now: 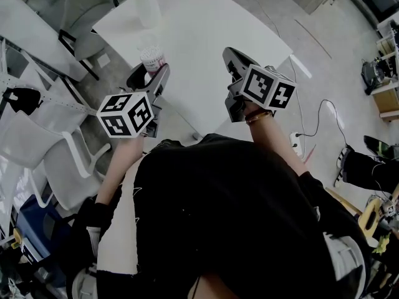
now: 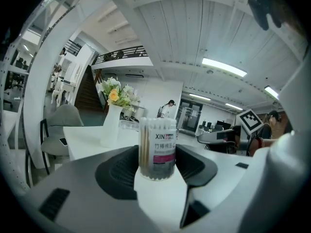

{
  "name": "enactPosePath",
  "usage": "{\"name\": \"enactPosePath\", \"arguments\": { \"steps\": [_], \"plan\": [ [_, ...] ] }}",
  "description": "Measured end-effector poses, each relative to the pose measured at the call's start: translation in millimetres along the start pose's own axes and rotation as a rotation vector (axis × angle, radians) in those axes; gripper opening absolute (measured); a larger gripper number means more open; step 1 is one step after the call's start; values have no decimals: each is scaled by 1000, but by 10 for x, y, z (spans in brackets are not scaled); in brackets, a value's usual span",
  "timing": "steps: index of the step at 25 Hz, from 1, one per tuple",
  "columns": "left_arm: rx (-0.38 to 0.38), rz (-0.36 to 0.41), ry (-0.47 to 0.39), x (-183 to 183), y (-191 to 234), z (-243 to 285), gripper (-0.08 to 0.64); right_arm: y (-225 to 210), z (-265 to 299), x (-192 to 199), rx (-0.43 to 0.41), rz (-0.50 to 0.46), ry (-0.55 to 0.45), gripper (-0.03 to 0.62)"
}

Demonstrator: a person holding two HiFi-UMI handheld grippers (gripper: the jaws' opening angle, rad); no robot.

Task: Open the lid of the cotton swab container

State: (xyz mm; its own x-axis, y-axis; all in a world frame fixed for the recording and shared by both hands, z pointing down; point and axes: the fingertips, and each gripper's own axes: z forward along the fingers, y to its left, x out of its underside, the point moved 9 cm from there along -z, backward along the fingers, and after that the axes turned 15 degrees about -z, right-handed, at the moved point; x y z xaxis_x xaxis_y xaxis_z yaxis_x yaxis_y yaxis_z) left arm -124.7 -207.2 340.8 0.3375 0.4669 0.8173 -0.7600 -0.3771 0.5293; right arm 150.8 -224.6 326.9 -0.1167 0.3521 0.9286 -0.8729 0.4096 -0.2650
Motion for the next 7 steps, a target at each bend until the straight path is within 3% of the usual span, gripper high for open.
{"name": "enactPosePath", "arguments": {
  "steps": [7],
  "plan": [
    [-9,7,-6,33,-5,-83,249,44,-43,49,3,-12,8,3]
  ]
}}
